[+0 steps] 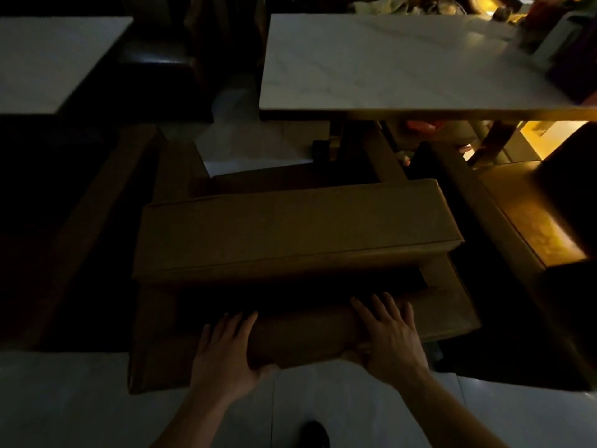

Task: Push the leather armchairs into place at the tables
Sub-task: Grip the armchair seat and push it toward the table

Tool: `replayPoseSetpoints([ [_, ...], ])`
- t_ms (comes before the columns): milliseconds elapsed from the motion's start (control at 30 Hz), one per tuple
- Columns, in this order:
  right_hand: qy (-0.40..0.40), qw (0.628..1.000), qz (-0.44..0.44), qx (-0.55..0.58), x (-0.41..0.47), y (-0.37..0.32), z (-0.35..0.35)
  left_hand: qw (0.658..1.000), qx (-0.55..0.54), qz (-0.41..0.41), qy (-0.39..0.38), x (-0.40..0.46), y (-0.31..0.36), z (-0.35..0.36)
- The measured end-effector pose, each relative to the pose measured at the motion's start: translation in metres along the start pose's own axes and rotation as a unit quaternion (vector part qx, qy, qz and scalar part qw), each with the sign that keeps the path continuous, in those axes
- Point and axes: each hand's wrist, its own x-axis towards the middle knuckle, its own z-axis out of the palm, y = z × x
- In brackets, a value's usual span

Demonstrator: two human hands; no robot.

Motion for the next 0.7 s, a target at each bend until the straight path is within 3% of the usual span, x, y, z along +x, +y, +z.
replayPoseSetpoints([
  [700,-0.054,0.996,0.061,-0.036,-0.123,-0.057,0.080,0.995,-0.007,0.073,0.068,-0.102,-0.054,0.064],
])
